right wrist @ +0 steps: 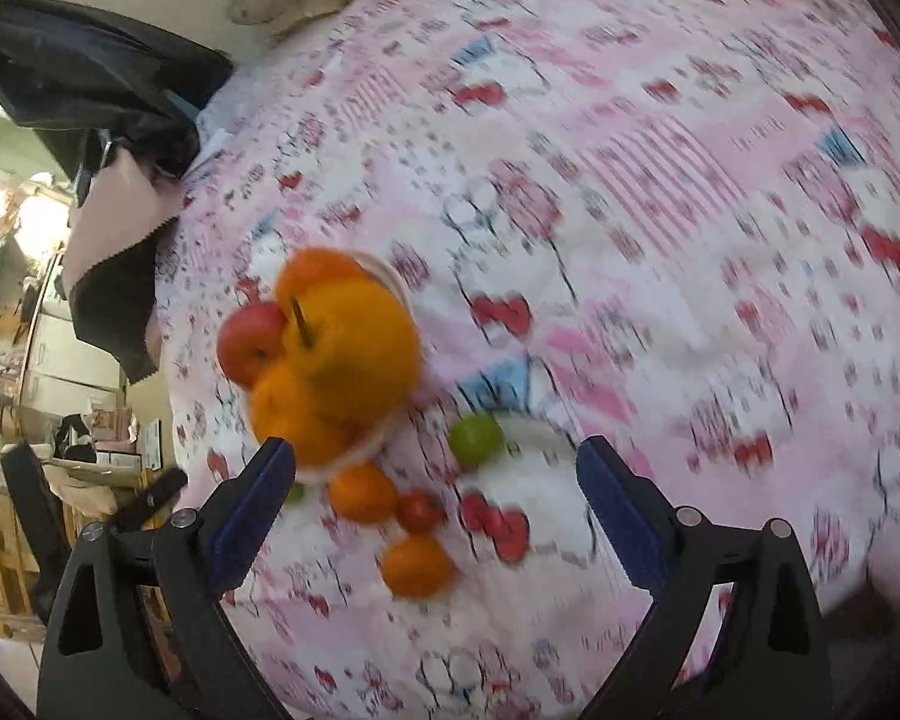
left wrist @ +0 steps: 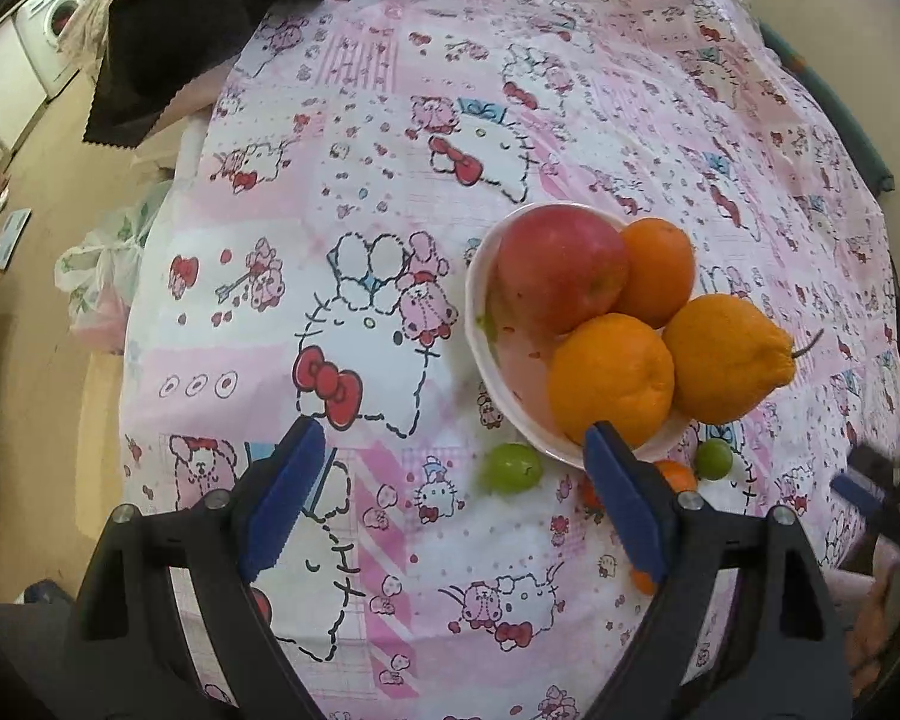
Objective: Organize fruits
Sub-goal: 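Move the left tool to the small green fruit and close on it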
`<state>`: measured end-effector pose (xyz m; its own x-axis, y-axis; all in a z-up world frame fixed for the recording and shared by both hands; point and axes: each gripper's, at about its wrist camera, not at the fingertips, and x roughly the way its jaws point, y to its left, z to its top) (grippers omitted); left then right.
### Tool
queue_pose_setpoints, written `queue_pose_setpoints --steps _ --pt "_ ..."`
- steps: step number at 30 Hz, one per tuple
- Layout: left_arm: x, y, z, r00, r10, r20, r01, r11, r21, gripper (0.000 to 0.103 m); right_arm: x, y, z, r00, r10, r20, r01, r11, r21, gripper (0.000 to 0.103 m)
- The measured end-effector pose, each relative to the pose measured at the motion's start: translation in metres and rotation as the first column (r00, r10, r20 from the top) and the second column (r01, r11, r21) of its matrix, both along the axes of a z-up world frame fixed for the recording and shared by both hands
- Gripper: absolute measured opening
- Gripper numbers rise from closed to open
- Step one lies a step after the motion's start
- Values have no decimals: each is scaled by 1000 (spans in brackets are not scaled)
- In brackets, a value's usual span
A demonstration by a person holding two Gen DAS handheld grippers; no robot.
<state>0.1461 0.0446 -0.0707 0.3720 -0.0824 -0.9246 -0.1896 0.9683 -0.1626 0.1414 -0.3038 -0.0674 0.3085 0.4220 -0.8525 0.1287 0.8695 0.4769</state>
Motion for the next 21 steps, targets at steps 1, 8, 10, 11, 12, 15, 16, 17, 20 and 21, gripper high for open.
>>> queue_pose_setpoints --steps 1,8,10,11,12,15,16,17,20,21 --pt "0 0 -2 1000 1 -3 -1 1000 2 86 -5 1 0 1000 3 3 -3 1000 6 97" --pt "7 -26 -33 990 -97 -98 103 993 51 86 -15 10 -8 1000 30 -6 -30 997 76 97" --pt "8 -36 -47 984 -129 -124 138 988 73 85 -14 12 -9 999 31 -9 -30 996 83 97" --pt "9 -43 -54 978 -156 -135 170 981 95 85 -13 12 -10 999 30 -12 -29 996 88 97" --pt "9 -48 -59 975 -174 -141 190 976 105 84 -12 14 -11 999 32 -16 -30 995 92 97" --pt "10 -62 -72 959 -232 -164 254 959 130 76 -11 19 -13 999 51 -20 -49 996 69 97" --pt "11 -65 -75 955 -242 -169 266 955 135 75 -11 21 -13 998 56 -18 -55 997 60 97" --pt "12 -68 -78 953 -249 -175 274 951 140 75 -11 22 -13 998 60 -17 -59 997 54 97" --pt "14 -74 -83 951 -259 -169 287 943 169 67 -11 21 -13 998 58 -19 -57 997 51 97" --pt "14 -76 -84 951 -263 -162 291 940 178 66 -11 21 -14 998 57 -22 -55 997 52 97"
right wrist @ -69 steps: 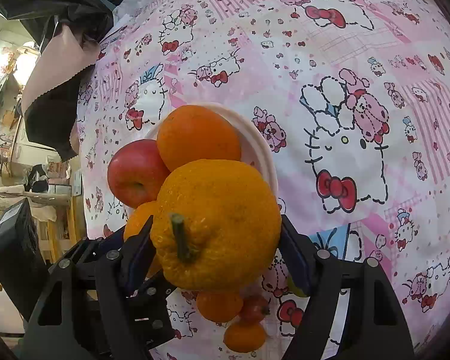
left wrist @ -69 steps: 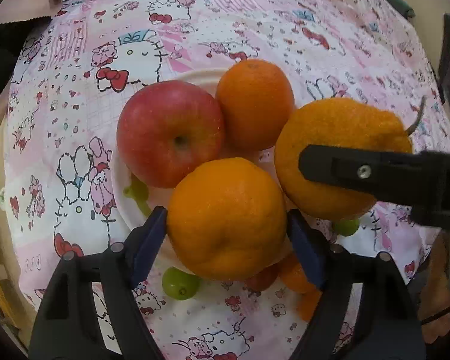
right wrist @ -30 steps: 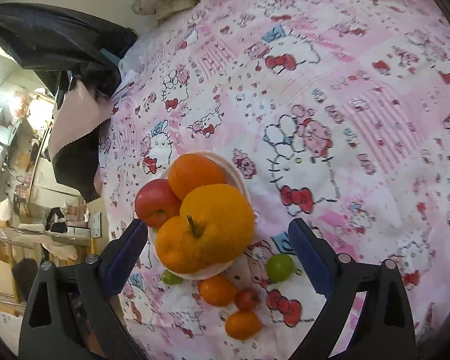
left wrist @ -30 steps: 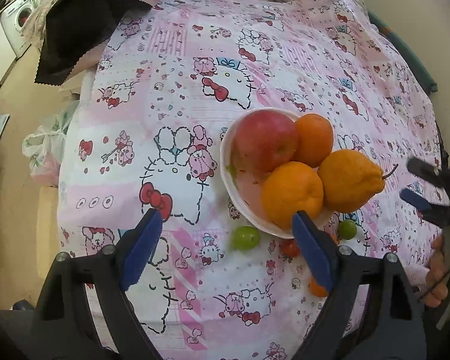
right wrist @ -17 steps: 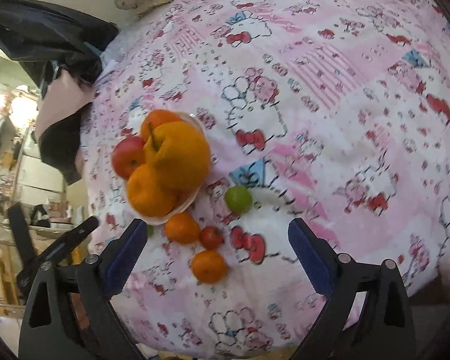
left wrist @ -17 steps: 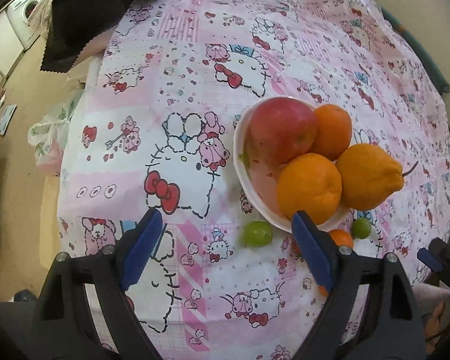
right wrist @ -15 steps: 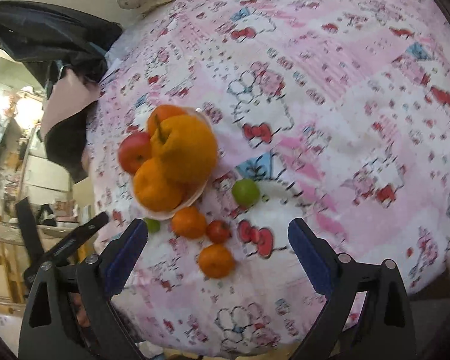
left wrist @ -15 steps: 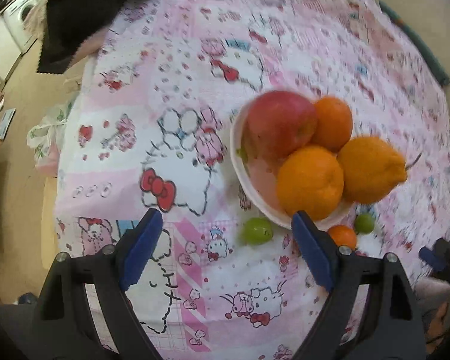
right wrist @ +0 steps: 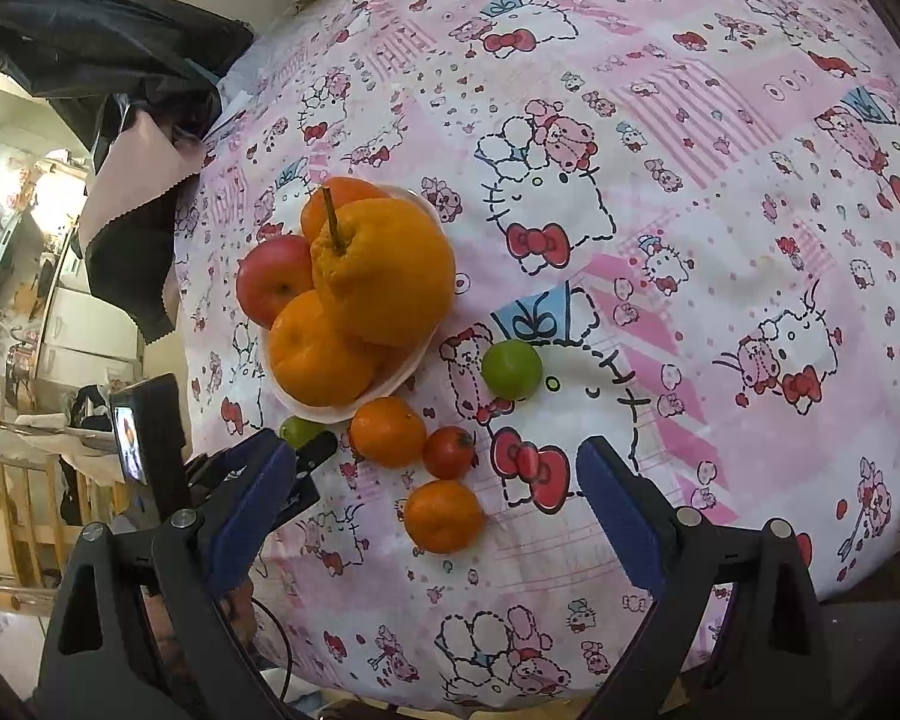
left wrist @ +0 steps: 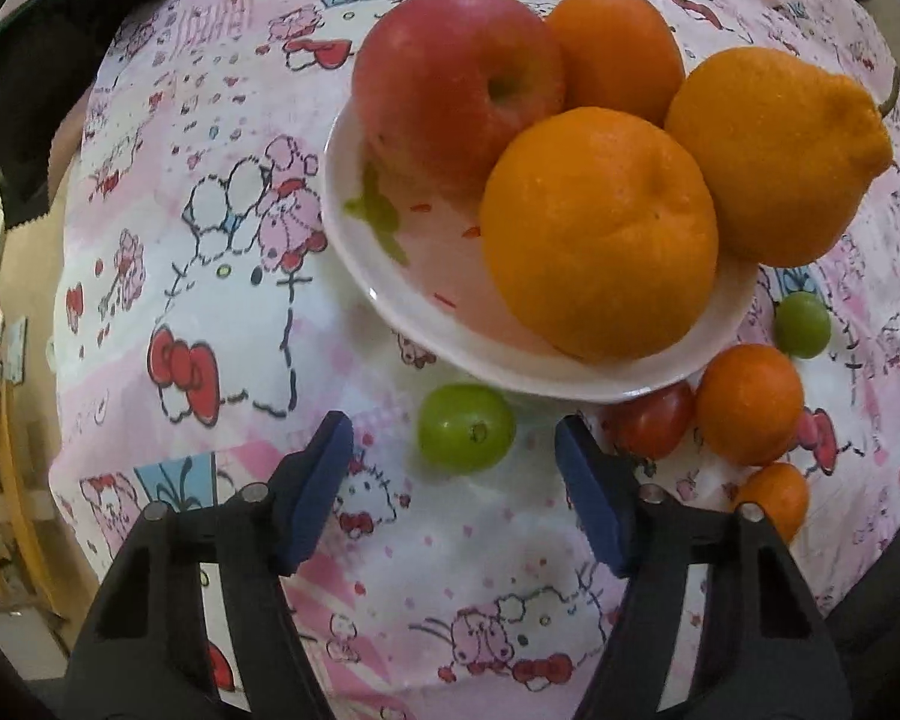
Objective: Organize fruits
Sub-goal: 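Move the left tool to the small green fruit and close on it, then lift the green fruit with the left tool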
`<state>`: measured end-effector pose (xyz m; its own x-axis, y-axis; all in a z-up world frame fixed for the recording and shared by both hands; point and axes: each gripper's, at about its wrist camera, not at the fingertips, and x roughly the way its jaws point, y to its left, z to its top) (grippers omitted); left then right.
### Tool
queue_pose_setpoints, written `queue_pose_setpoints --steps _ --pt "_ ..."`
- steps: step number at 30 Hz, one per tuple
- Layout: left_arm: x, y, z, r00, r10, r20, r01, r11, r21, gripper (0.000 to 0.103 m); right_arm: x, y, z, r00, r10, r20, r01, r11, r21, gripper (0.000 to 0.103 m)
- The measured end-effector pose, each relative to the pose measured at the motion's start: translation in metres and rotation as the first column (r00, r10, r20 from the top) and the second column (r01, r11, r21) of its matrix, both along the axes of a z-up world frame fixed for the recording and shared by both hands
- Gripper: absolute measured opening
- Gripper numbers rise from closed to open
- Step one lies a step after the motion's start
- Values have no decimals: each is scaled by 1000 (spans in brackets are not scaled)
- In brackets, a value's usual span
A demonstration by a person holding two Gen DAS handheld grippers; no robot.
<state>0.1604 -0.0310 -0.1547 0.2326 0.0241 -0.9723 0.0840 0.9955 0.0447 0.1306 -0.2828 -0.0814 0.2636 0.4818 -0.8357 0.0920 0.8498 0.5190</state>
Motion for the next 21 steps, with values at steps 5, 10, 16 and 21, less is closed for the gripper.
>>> queue_pose_setpoints --steps 5,10,16,21 --pt "3 -6 -1 1000 -3 16 3 1000 8 48 1 3 -2 1000 5 -9 -5 1000 -12 97" --pt "2 -6 5 1000 -12 20 12 1000 -10 26 3 6 -4 1000 11 -14 -11 1000 -19 97" --pt "-12 3 24 1000 23 18 -22 999 -49 26 6 7 -5 1000 5 -15 -6 1000 -20 97" --pt "-29 13 46 998 55 7 -54 993 -106 26 11 -1 -7 999 -41 -19 41 999 -6 97"
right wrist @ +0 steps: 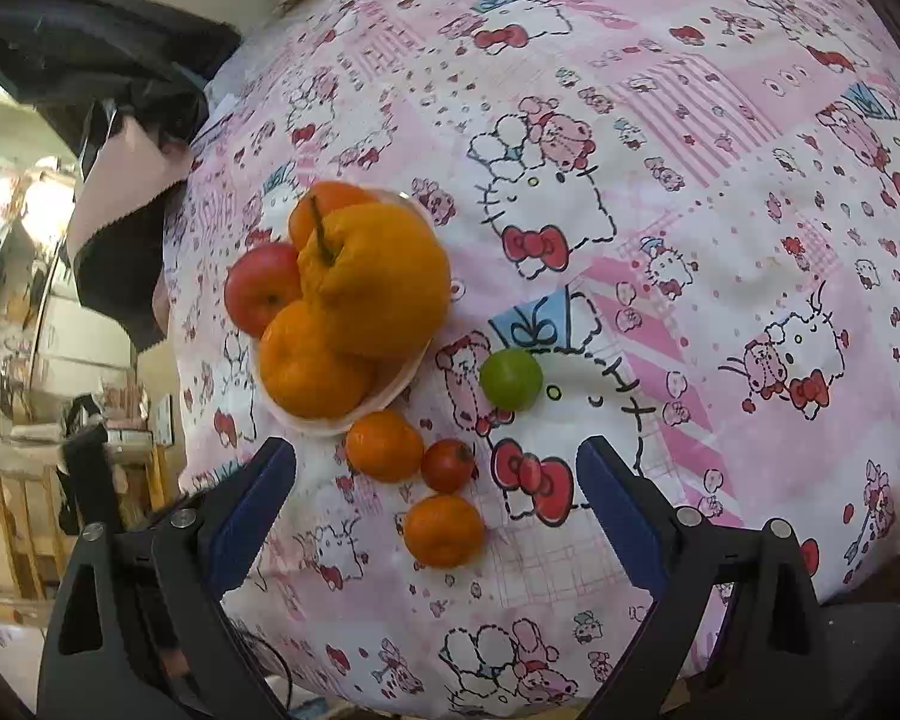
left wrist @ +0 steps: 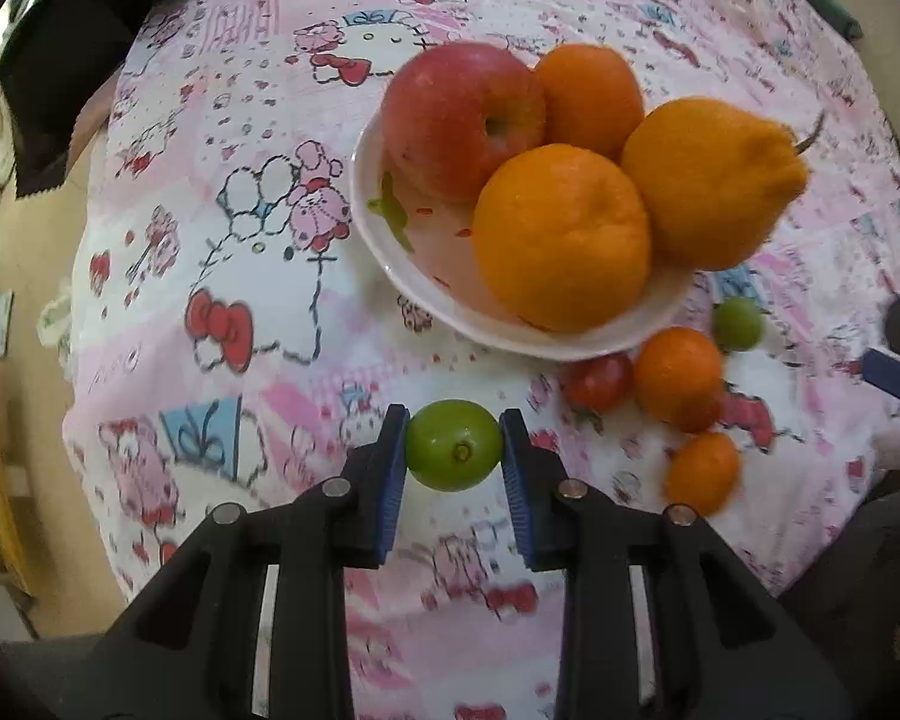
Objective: Organize fruits
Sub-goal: 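Lift the green fruit with the left tool, then place green fruit on the plate with left tool while right tool places lime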
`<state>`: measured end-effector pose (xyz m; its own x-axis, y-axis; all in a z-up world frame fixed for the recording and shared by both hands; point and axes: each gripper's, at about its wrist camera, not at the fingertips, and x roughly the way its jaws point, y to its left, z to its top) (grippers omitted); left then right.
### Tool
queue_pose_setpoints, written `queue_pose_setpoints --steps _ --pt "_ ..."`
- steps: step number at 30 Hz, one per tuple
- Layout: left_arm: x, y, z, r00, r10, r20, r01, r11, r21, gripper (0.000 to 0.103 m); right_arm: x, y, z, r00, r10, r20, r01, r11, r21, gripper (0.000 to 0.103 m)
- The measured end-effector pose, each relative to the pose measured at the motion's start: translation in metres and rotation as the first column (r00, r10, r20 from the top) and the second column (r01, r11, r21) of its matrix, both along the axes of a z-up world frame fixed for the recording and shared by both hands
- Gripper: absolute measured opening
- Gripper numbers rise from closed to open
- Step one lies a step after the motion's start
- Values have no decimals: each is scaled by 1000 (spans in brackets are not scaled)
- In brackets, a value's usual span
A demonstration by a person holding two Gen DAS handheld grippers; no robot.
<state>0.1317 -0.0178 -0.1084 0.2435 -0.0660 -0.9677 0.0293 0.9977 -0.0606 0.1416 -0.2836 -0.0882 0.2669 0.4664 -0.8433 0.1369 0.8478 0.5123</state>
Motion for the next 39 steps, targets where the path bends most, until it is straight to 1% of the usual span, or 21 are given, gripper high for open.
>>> queue_pose_setpoints --steps 4,6,8,9,13,18,20,22,24,26,27,29,30,31,33,37,39 --pt "-14 4 19 999 18 27 -16 998 -62 26 3 -14 0 997 -76 12 76 997 -16 96" --pt "-18 5 23 999 27 31 -24 997 -74 26 6 -16 1 997 -74 19 74 997 -24 90" --pt "-21 7 26 999 35 35 -32 996 -86 26 8 -15 -2 998 -62 9 63 997 -49 89" --pt "-21 7 27 999 35 37 -32 996 -87 26 9 -15 -5 998 -58 0 58 997 -55 83" --pt "-20 12 33 997 57 55 -52 994 -93 26 15 -10 -21 998 -26 -49 20 993 -115 68" --pt "-18 12 38 996 60 73 -52 993 -101 26 28 9 -45 992 46 -114 -67 979 -190 65" --pt "-17 10 40 995 55 80 -47 994 -103 26 33 17 -54 988 71 -135 -99 972 -214 62" --pt "-17 10 41 995 57 82 -48 993 -105 26 36 26 -62 985 91 -144 -122 966 -226 56" --pt "-17 12 40 995 63 80 -55 993 -105 26 39 33 -67 983 105 -150 -143 953 -267 54" --pt "-16 14 38 994 73 76 -65 993 -102 26 43 39 -74 982 113 -152 -157 934 -320 54" --pt "-16 16 37 994 76 76 -69 993 -100 26 44 39 -76 981 113 -155 -159 932 -324 53" --pt "-15 19 35 994 86 74 -79 992 -95 26 45 40 -75 983 113 -143 -154 933 -325 46" --pt "-15 21 34 993 93 71 -86 992 -96 26 46 41 -74 983 119 -137 -158 935 -318 39" --pt "-14 22 33 993 100 68 -93 991 -100 26 46 42 -73 983 124 -132 -159 938 -307 34" --pt "-14 25 32 992 111 64 -103 989 -108 26 44 40 -69 986 118 -122 -149 944 -295 34" --pt "-13 29 32 990 124 66 -117 987 -107 26 31 26 -51 991 88 -97 -106 975 -195 34" --pt "-12 31 31 989 134 67 -126 986 -108 26 23 21 -37 993 89 -76 -100 983 -153 34"
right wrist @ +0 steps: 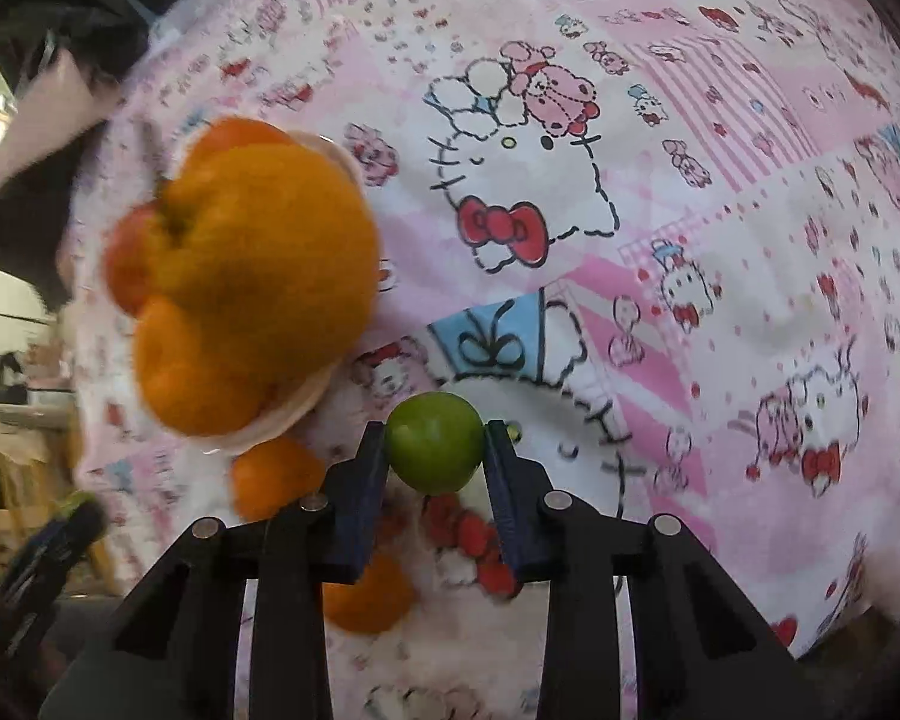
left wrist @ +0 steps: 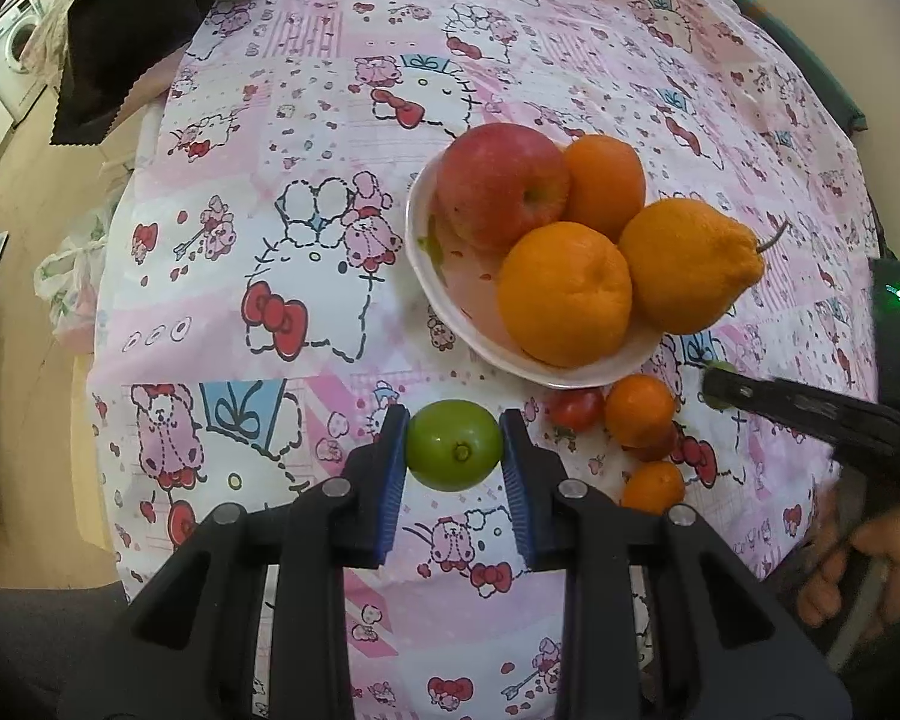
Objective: Organize fruits
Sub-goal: 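Place green fruit on the plate with left tool while right tool places lime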
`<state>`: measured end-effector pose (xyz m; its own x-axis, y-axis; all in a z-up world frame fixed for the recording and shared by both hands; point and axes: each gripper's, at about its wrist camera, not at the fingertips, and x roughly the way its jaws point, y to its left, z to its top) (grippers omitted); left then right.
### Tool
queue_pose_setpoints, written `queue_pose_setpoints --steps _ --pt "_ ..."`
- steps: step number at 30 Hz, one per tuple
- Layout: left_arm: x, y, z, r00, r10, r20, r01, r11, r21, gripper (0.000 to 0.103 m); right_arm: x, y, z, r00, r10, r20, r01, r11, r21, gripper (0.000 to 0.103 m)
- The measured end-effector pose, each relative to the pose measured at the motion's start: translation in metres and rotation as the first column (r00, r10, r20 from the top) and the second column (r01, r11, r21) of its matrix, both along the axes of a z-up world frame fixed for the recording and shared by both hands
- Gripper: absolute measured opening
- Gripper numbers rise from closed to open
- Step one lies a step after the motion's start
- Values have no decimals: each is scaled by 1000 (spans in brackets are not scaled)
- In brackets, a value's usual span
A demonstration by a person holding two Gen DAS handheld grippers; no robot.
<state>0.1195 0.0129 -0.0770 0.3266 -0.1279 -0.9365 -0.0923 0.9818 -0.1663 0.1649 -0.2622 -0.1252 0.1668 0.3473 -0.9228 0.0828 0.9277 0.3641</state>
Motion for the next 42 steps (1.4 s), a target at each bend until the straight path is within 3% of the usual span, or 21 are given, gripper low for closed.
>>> queue_pose_setpoints --steps 4,6,9,14,19,27,32,42 --pt "1 4 0 1000 15 3 -15 1000 -8 26 -14 -4 31 998 14 65 -22 993 117 34" --pt "2 8 0 1000 29 3 -29 998 -52 26 -20 0 48 993 30 117 -53 978 201 34" --pt "2 11 4 999 42 14 -41 996 -77 26 -22 10 64 983 46 178 -87 969 230 34" --pt "10 14 8 998 54 36 -52 996 -68 26 -17 26 72 975 65 211 -114 967 227 34" --pt "28 9 11 997 22 69 -22 1000 1 26 -14 28 76 973 63 222 -118 963 244 34" --pt "76 8 -26 999 40 13 -38 991 -125 26 -10 33 74 973 71 220 -126 962 243 34" --pt "92 5 -42 999 54 6 -53 992 -113 27 -8 30 71 976 62 208 -113 964 243 34" --pt "95 18 -57 993 112 -33 -116 975 -190 32 -5 29 67 980 50 192 -99 962 254 34"
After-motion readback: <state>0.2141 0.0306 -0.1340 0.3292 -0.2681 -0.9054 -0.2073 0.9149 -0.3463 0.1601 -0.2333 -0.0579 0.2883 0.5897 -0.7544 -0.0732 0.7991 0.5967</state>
